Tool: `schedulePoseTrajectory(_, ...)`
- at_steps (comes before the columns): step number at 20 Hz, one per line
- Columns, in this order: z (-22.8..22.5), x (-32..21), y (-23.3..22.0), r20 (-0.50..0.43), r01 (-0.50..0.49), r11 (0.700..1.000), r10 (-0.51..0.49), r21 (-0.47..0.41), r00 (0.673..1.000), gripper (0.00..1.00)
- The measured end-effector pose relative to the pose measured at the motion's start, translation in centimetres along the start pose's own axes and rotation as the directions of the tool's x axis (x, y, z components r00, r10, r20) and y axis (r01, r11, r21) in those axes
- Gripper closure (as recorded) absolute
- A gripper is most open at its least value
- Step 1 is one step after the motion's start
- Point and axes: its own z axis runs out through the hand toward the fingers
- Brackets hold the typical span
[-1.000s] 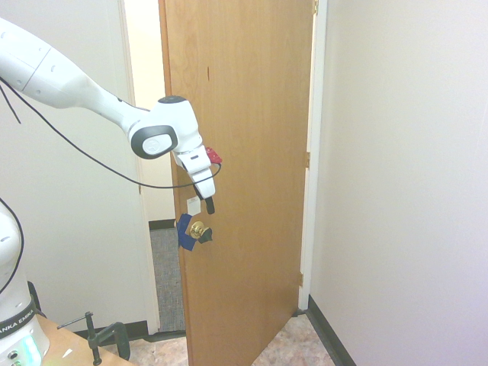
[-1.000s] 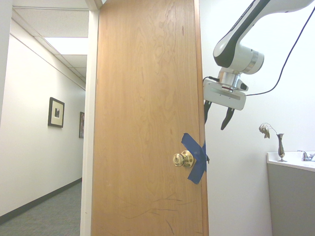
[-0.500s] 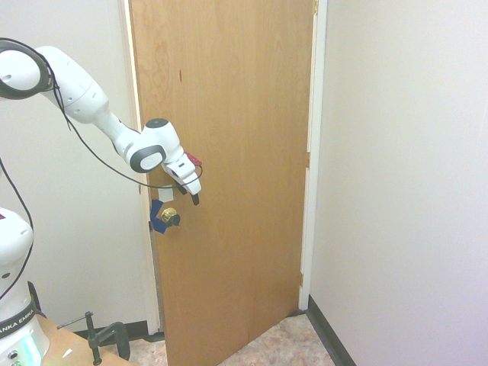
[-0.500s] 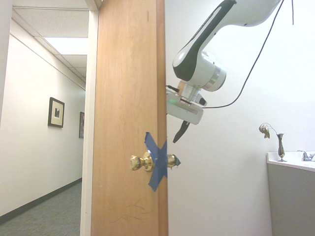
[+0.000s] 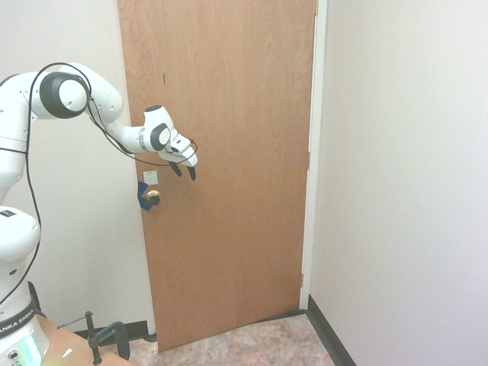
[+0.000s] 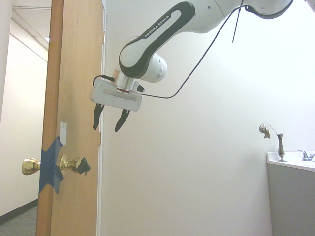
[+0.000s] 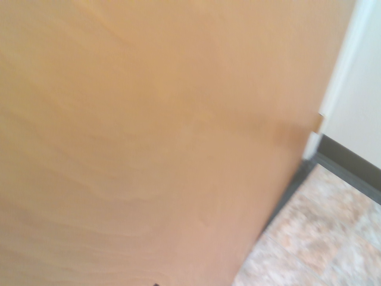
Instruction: Shut the door
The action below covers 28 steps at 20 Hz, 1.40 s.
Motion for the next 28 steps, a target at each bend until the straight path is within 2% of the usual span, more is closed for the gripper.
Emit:
schedulePoseTrajectory(6, -0.4, -2.3, -1.8, 0.024, 0.028, 1.0, -0.028, 0.011, 0.999, 0.0)
schedulePoseTrajectory(9, -1.0, -3.7, -3.1, 0.099, -0.021, 0.998, 0.015, 0.056, 0.995, 0.0)
schedulePoseTrajectory(10, -1.7, -3.9, -3.9, 0.131, -0.043, 0.996, 0.032, 0.081, 0.991, 1.0)
schedulePoseTrajectory(14, -5.3, -2.1, -5.6, 0.224, -0.135, 0.973, 0.091, 0.188, 0.97, 1.0)
schedulePoseTrajectory(17, -7.0, -2.3, -5.8, 0.29, -0.156, 0.958, 0.082, 0.241, 0.953, 1.0)
schedulePoseTrajectory(21, -4.5, -3.5, -5.2, 0.421, -0.171, 0.956, 0.056, 0.24, 0.905, 1.0)
schedulePoseTrajectory(28, -2.8, -3.3, -5.4, 0.459, -0.175, 0.956, 0.049, 0.235, 0.887, 1.0)
